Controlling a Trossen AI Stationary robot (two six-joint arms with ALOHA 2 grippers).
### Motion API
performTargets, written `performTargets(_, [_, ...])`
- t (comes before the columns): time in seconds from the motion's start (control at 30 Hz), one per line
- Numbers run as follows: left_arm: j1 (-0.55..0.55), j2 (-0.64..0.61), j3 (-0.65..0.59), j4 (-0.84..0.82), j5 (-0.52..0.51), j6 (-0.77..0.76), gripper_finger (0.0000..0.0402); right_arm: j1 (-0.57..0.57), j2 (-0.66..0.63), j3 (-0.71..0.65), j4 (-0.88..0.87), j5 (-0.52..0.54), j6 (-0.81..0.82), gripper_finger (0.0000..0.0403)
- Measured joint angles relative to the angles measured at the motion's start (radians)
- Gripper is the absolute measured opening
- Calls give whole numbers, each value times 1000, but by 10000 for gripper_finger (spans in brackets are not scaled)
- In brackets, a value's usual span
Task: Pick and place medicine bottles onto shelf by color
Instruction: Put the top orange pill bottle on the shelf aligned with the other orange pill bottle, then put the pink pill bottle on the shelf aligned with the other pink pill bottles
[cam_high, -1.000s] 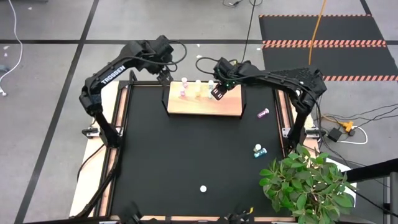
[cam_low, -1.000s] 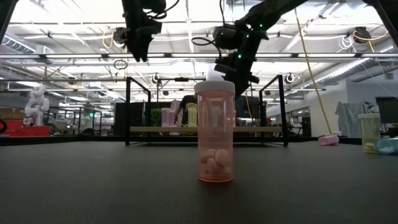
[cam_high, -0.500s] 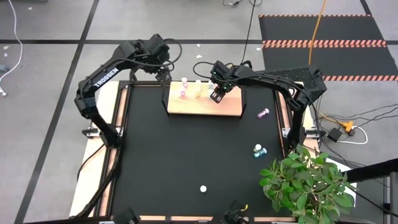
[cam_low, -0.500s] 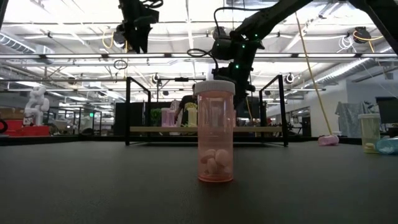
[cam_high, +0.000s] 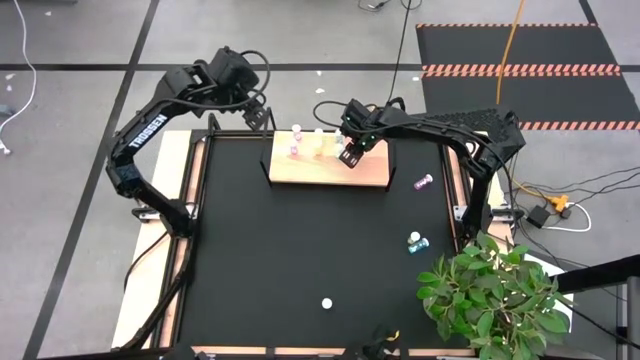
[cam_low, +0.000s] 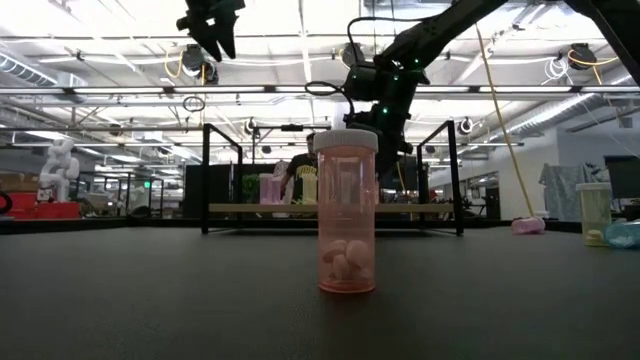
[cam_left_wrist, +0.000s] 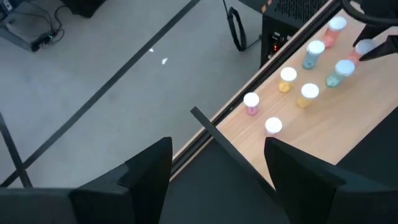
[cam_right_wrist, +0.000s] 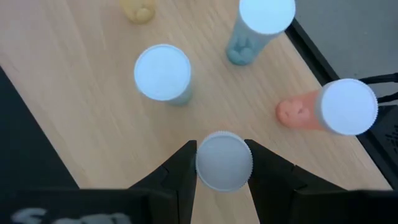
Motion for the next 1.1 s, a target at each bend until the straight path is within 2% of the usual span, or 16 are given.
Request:
performTargets(0.47, [0,-5,0,14,0,-19,257,-14,-5,-7,-13,6,-26,141])
performTargets(0.67, [0,-5,0,29,0,-19,257,-14,-27,-7,-8,5,-38,167])
performTargets(0.9, [0,-5,0,59,0,-19,257,-14,-106,-6,-18,5,-57,217])
performTargets(1.1, [0,-5,0,65,0,-16,257,-13,-234,-6,-39,14,-45,249])
